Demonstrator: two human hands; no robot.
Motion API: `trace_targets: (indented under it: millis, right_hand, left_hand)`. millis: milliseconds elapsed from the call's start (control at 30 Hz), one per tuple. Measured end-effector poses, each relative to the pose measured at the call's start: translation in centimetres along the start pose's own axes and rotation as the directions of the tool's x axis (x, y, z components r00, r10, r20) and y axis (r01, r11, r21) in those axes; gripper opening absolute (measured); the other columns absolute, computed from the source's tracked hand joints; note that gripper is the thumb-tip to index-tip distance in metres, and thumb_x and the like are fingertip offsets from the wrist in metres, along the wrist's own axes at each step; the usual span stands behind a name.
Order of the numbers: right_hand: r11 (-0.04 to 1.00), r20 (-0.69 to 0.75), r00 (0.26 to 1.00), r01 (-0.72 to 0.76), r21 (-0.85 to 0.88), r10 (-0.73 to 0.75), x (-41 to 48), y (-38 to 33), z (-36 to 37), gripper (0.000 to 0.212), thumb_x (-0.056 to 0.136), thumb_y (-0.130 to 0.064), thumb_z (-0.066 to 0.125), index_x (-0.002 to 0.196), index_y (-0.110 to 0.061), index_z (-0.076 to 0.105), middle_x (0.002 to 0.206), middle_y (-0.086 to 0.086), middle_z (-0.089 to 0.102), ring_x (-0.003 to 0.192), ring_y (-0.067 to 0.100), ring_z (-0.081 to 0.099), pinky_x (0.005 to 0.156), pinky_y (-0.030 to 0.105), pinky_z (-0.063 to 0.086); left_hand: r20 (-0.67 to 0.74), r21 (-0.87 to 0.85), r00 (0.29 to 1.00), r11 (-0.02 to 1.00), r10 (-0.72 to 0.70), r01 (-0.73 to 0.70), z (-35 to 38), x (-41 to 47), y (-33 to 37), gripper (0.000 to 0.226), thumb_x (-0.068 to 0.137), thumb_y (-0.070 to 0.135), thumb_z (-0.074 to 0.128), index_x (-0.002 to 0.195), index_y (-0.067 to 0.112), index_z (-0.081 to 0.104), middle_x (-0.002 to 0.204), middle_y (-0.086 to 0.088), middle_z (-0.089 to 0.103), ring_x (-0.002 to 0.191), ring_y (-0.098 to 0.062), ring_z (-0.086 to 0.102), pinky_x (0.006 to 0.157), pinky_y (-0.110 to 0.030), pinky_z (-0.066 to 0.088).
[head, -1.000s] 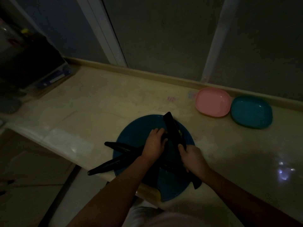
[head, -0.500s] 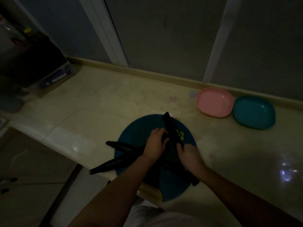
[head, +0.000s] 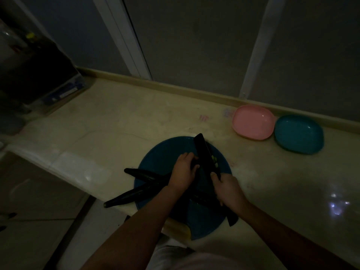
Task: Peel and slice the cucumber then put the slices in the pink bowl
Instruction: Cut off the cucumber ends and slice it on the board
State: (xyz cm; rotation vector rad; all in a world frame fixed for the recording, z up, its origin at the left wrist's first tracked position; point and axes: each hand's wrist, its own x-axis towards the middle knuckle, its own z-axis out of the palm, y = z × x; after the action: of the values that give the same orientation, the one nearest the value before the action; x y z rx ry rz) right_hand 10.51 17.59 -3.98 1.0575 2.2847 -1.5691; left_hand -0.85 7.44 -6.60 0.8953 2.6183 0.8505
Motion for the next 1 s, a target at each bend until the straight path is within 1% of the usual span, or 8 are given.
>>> trace_targets:
  millis: [100, 167, 300, 467, 567, 667, 767, 1000]
  right_hand:
    - [1.000, -0.001, 1.000, 0.005, -0.014, -0.005, 0.1, 0.1, 0.0, 0.046, 0.100, -0.032, 0.037, 0.059, -0.011, 0.043, 0.052, 0.006, 0.046, 0.029, 0.005, 0.041, 0.033, 0.021, 0.034]
    - [0.999, -0.003, 1.000, 0.007, -0.033, -0.007, 0.2, 0.1, 0.1, 0.045, 0.100, -0.032, 0.037, 0.060, -0.011, 0.043, 0.053, 0.007, 0.047, 0.035, 0.011, 0.044, 0.033, 0.021, 0.033]
    - [0.998, 0.001, 1.000, 0.014, -0.061, -0.014, 0.8, 0.0, 0.3, 0.045, 0.100, -0.031, 0.037, 0.060, -0.010, 0.043, 0.052, 0.008, 0.047, 0.038, 0.016, 0.045, 0.035, 0.021, 0.034]
    - [0.989, -0.008, 0.999, 0.035, -0.147, -0.037, 1.6, -0.3, 1.2, 0.046, 0.100, -0.030, 0.037, 0.057, -0.012, 0.042, 0.053, 0.005, 0.046, 0.043, 0.017, 0.045, 0.044, 0.028, 0.038]
    - [0.988, -0.016, 0.999, 0.037, -0.150, -0.040, 1.7, -0.2, 1.4, 0.046, 0.100, -0.030, 0.037, 0.058, -0.012, 0.043, 0.053, 0.005, 0.046, 0.045, 0.019, 0.046, 0.045, 0.030, 0.040]
    - [0.985, -0.019, 1.000, 0.021, -0.172, -0.025, 1.3, 0.3, 1.0, 0.047, 0.100, -0.030, 0.036, 0.057, -0.013, 0.042, 0.053, 0.003, 0.045, 0.043, 0.015, 0.044, 0.040, 0.027, 0.036]
    - [0.989, -0.014, 1.000, 0.019, -0.146, -0.021, 0.8, 0.7, 0.6, 0.045, 0.100, -0.029, 0.037, 0.058, -0.012, 0.041, 0.053, 0.003, 0.044, 0.043, 0.015, 0.043, 0.039, 0.026, 0.033]
    - [1.000, -0.005, 1.000, -0.010, 0.022, 0.010, -0.4, 0.2, -0.2, 0.044, 0.100, -0.031, 0.038, 0.061, -0.011, 0.041, 0.053, 0.006, 0.045, 0.038, 0.016, 0.043, 0.036, 0.022, 0.034]
  left_hand:
    - [-0.006, -0.001, 1.000, 1.000, 0.000, 0.000, 0.0, 0.0, 0.0, 0.020, 0.088, 0.011, 0.061, 0.106, 0.004, 0.059, 0.104, -0.013, 0.058, 0.101, -0.024, 0.050, 0.075, -0.018, 0.031]
    - [-0.007, 0.000, 1.000, 1.000, -0.001, 0.001, 0.0, 0.0, 0.0, 0.019, 0.088, 0.011, 0.061, 0.106, 0.004, 0.059, 0.104, -0.013, 0.058, 0.100, -0.024, 0.050, 0.074, -0.016, 0.029]
    - [-0.008, -0.007, 1.000, 1.000, -0.001, 0.001, 0.0, 0.0, 0.0, 0.019, 0.086, 0.010, 0.063, 0.104, 0.003, 0.060, 0.102, -0.014, 0.058, 0.099, -0.025, 0.051, 0.075, -0.019, 0.032]
    - [-0.011, -0.011, 1.000, 1.000, -0.014, 0.014, 0.1, 0.0, 0.0, 0.019, 0.087, 0.009, 0.062, 0.105, 0.003, 0.060, 0.103, -0.013, 0.056, 0.099, -0.024, 0.050, 0.074, -0.016, 0.030]
    - [0.007, -0.001, 1.000, 1.000, 0.001, -0.001, -0.1, 0.0, -0.1, 0.021, 0.087, 0.010, 0.061, 0.107, 0.004, 0.060, 0.103, -0.014, 0.056, 0.099, -0.025, 0.051, 0.077, -0.019, 0.034]
    - [0.023, 0.016, 0.999, 0.999, 0.047, -0.047, -0.3, -0.3, -0.2, 0.025, 0.088, 0.009, 0.059, 0.113, 0.005, 0.060, 0.108, -0.013, 0.054, 0.103, -0.023, 0.049, 0.083, -0.019, 0.035]
    - [-0.005, 0.043, 0.998, 0.997, 0.063, -0.063, -0.2, -0.5, -0.3, 0.025, 0.088, 0.008, 0.058, 0.112, 0.006, 0.060, 0.109, -0.014, 0.051, 0.104, -0.023, 0.045, 0.084, -0.017, 0.031]
    - [-0.019, 0.024, 0.999, 0.999, 0.036, -0.036, -0.1, -0.3, -0.4, 0.021, 0.087, 0.009, 0.060, 0.107, 0.005, 0.060, 0.103, -0.013, 0.052, 0.100, -0.025, 0.047, 0.079, -0.018, 0.030]
